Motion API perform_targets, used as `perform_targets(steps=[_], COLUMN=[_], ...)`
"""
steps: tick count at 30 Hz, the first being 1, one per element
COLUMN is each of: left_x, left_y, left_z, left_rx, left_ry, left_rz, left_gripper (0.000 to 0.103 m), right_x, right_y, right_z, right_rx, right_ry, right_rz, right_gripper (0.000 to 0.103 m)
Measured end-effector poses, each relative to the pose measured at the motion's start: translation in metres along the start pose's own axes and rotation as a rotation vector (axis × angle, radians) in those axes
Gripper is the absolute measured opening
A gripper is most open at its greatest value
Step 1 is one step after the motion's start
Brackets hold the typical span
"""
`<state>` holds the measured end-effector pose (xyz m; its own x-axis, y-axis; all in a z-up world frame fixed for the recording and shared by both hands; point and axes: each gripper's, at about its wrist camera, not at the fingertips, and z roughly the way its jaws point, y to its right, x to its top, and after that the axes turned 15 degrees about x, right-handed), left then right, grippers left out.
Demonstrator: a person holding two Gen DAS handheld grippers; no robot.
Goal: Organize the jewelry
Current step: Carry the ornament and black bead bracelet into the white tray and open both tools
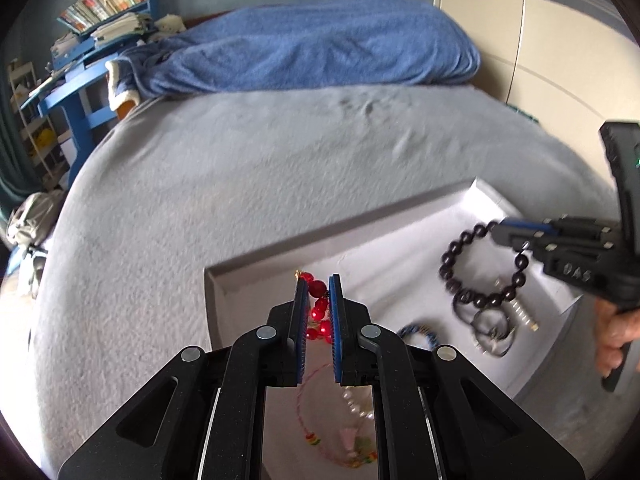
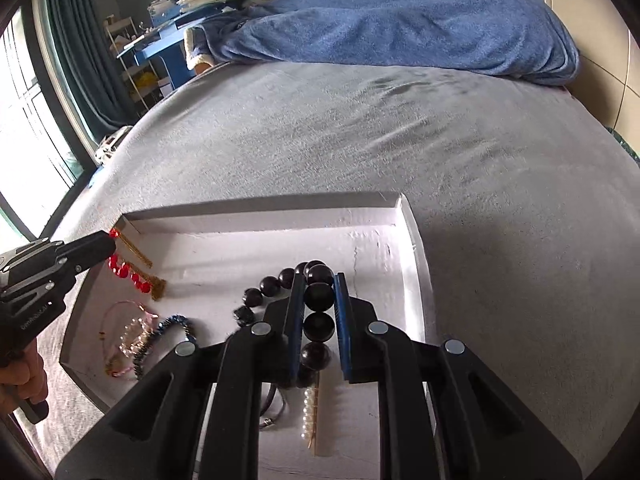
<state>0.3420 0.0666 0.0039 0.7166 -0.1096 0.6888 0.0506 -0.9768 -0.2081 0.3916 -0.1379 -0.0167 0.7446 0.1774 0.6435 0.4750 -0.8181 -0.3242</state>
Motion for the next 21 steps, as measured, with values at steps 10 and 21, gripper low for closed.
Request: perform_targets(steps=[10, 21], left_x=[-0.013, -0.012], left_y=[-0.001, -0.011], left_z=[0.001, -0.046], left_rx=[0.061, 0.094], left_ry=[-0.017, 0.072], left_rz=[0.037, 0.006], left_gripper=[0.043, 0.078], right_x=[-0.008, -0.009], right_y=[-0.001, -0.011], right_z=[0.0, -0.038], right_rx=[-0.026, -0.013], right_ry=[-0.033, 0.031], right_rz=[-0.033, -0.043], right_gripper=[0.027, 0.046])
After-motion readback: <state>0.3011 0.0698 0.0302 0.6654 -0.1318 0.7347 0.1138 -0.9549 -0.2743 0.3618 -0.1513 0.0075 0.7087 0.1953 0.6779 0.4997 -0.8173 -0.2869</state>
